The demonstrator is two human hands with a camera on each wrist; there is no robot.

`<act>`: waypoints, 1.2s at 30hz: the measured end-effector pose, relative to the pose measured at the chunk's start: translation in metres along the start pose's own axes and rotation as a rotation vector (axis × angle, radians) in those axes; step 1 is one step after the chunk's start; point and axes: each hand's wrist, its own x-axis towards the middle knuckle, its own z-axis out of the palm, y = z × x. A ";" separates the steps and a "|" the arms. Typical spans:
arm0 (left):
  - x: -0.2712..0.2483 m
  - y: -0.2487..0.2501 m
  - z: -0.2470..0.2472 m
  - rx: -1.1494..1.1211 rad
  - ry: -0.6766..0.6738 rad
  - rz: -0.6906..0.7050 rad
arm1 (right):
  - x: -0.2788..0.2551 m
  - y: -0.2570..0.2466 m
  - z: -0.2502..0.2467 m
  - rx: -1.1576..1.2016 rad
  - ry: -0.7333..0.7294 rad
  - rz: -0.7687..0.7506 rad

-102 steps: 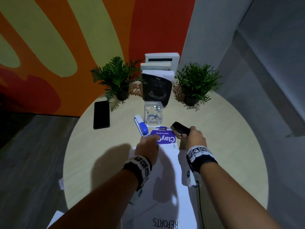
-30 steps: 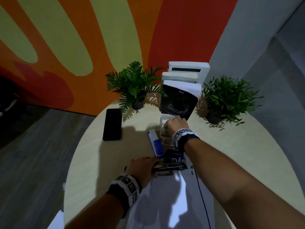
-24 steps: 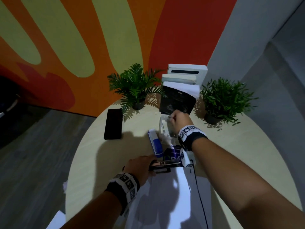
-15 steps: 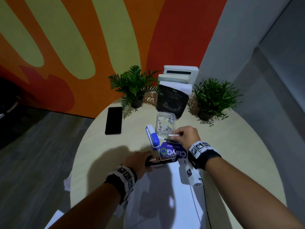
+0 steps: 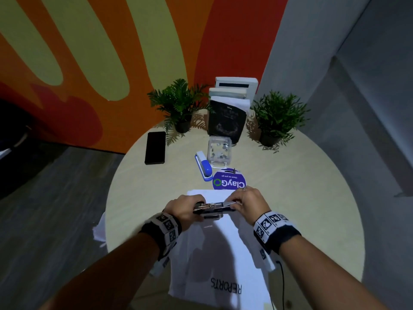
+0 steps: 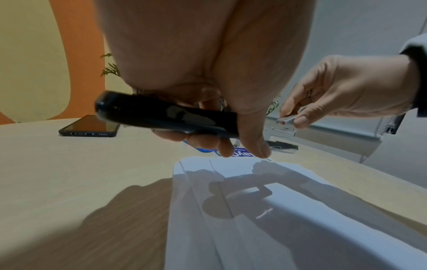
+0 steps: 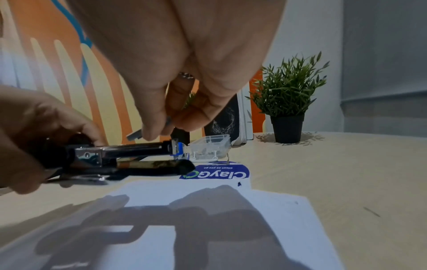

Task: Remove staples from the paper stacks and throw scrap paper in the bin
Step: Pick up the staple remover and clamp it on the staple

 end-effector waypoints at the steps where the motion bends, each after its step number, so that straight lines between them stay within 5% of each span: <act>1: -0.002 0.001 0.001 -0.004 0.011 -0.004 | -0.002 0.000 0.000 -0.012 0.000 -0.011; 16: -0.016 0.005 0.005 0.045 0.070 0.007 | -0.010 -0.007 0.000 -0.007 0.041 -0.009; 25: -0.014 0.006 0.008 -0.085 0.081 0.007 | -0.015 0.001 0.004 -0.185 0.106 -0.160; 29: -0.015 0.001 0.010 -0.137 0.074 0.004 | -0.026 0.016 0.003 -0.059 0.175 -0.044; 36: -0.013 0.012 0.015 -0.243 0.025 0.090 | -0.033 0.004 0.000 0.839 0.125 0.600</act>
